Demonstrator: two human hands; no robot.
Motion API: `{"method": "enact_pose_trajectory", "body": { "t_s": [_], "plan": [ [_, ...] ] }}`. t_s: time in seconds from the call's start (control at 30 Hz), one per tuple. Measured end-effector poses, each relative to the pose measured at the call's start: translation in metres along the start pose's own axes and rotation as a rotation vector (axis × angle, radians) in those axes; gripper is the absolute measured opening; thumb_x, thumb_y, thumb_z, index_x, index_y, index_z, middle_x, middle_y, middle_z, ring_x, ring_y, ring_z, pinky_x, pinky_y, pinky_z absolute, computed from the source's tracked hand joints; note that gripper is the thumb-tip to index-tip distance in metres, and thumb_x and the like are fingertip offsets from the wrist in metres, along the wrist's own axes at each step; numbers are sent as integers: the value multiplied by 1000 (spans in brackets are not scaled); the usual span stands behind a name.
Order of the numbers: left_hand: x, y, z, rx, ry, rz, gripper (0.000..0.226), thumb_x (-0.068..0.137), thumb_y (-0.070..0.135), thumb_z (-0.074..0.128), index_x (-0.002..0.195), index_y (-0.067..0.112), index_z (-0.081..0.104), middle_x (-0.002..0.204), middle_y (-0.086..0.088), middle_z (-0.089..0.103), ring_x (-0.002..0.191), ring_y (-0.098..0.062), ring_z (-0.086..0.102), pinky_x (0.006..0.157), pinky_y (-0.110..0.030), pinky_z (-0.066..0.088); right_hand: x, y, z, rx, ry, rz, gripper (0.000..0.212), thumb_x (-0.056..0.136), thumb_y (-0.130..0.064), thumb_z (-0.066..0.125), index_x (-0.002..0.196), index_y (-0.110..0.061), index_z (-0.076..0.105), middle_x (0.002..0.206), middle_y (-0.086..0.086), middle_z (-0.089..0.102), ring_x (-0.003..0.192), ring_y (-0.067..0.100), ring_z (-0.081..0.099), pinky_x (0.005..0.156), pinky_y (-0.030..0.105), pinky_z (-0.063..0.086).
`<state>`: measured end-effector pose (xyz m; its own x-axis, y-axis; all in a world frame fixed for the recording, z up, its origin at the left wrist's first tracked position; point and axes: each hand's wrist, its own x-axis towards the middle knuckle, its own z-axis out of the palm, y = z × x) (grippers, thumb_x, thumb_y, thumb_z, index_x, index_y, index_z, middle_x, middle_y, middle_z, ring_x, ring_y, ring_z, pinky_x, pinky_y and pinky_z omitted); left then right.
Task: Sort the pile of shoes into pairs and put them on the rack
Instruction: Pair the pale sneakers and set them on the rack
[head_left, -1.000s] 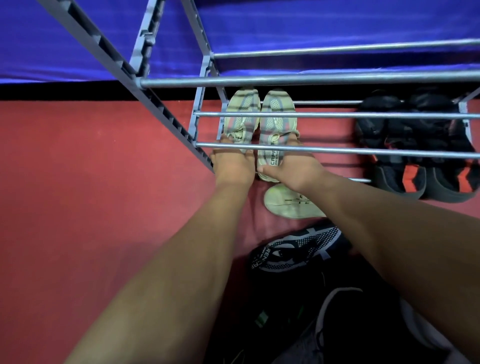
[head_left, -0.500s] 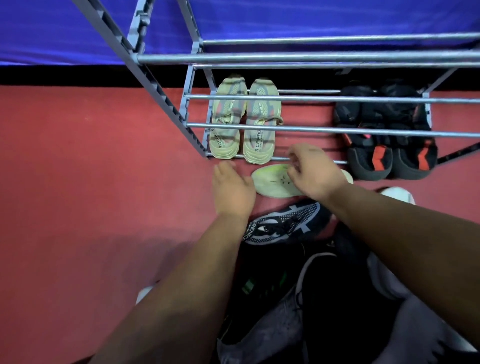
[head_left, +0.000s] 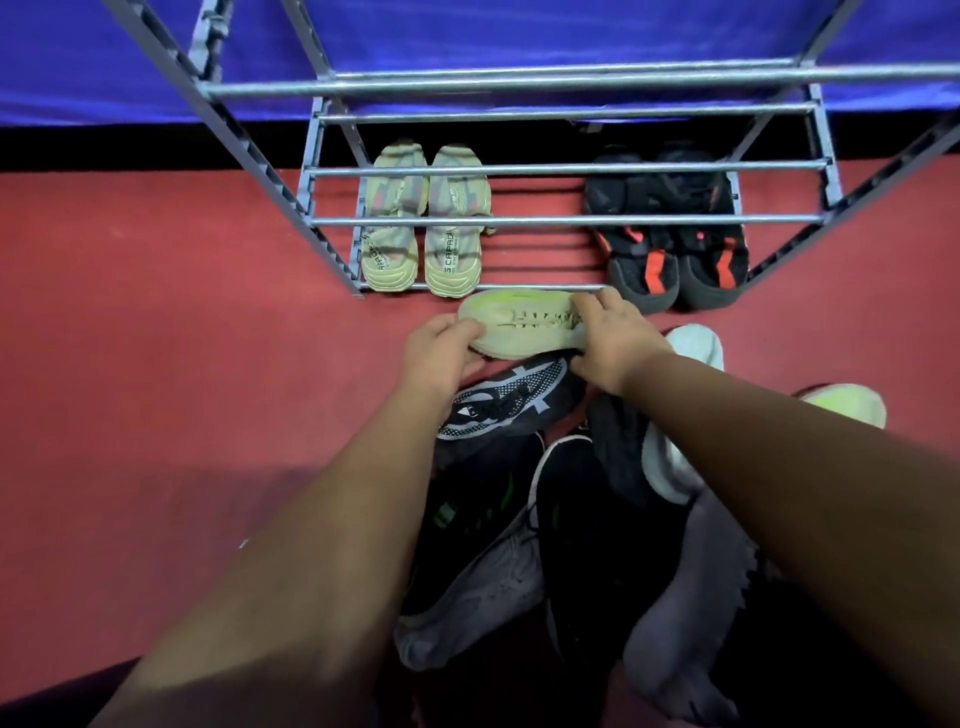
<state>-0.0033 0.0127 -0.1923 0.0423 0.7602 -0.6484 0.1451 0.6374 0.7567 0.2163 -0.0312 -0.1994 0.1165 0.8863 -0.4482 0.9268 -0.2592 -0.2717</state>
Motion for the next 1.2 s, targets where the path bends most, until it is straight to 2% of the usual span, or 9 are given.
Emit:
{"method": "enact_pose_trajectory", "body": {
  "t_s": [0.13, 0.23, 0.3, 0.4, 0.5, 0.77, 0.97, 1.13, 1.2],
  "plan": [
    [-23, 21, -1, -211, -38, 58, 23, 96, 13, 64, 117, 4, 69, 104, -13, 80, 81, -20, 77, 70, -31, 62, -9, -2, -21, -130, 72, -5, 100, 79, -47, 80, 159, -26, 26, 149, 12, 39, 129, 40, 45, 108, 51, 43],
    [-39, 35, -3, -338, -25, 83, 29, 97, 20, 64, 118, 1, 68, 85, -4, 76, 68, -12, 65, 54, -25, 50, -20, -4, -43, -132, 118, -50, 88, 71, -58, 81, 144, -28, 42, 138, 5, 51, 118, 35, 48, 101, 48, 43],
    [-46, 38, -10, -365, -61, 99, 37, 100, 33, 65, 122, 4, 70, 91, -3, 77, 76, -13, 69, 61, -27, 55, -32, -10, -58, -47, 79, -51, 78, 66, -54, 84, 129, -26, 48, 122, 3, 60, 107, 32, 54, 93, 47, 49],
    [-52, 29, -21, -321, -133, 90, 62, 101, 63, 55, 134, 11, 68, 118, -11, 77, 109, -22, 75, 92, -37, 63, -54, -19, -69, 45, 30, 17, 66, 67, -42, 85, 116, -20, 47, 103, 3, 61, 92, 29, 61, 79, 43, 57],
    [-70, 14, -22, -58, -124, 37, 68, 102, 68, 46, 131, 9, 65, 119, -9, 75, 108, -24, 74, 94, -39, 63, -92, -15, -72, 115, 65, 144, 65, 70, -40, 86, 112, -14, 44, 95, 4, 60, 84, 27, 63, 68, 38, 54],
    [-116, -52, 16, 862, -417, -6, 17, 93, 38, 72, 100, 26, 61, 114, -8, 73, 105, -28, 72, 99, -44, 58, -137, 9, -62, 271, -26, 434, 53, 67, -41, 91, 101, -6, 69, 76, 5, 60, 61, 20, 58, 48, 26, 38],
    [-128, -87, 5, 1064, -529, -104, 55, 76, 18, 75, 125, 30, 54, 103, -1, 74, 92, -24, 76, 85, -43, 63, -163, 3, -32, 271, -16, 443, 59, 68, -37, 88, 103, -8, 50, 84, 8, 59, 70, 24, 58, 59, 31, 45],
    [-127, -85, -10, 1209, -626, -46, 86, 85, 6, 71, 157, 34, 33, 128, 2, 70, 108, -25, 71, 98, -47, 59, -164, -12, -13, 304, 16, 394, 72, 68, -52, 85, 111, -15, 40, 93, 2, 57, 90, 30, 61, 73, 34, 48],
    [-132, -88, -10, 1310, -611, 52, 89, 88, -1, 62, 162, 31, 25, 132, -4, 68, 105, -28, 70, 89, -43, 58, -164, -14, -9, 303, 25, 408, 78, 65, -57, 83, 116, -16, 42, 96, 2, 58, 95, 31, 63, 80, 38, 55]
  ]
}}
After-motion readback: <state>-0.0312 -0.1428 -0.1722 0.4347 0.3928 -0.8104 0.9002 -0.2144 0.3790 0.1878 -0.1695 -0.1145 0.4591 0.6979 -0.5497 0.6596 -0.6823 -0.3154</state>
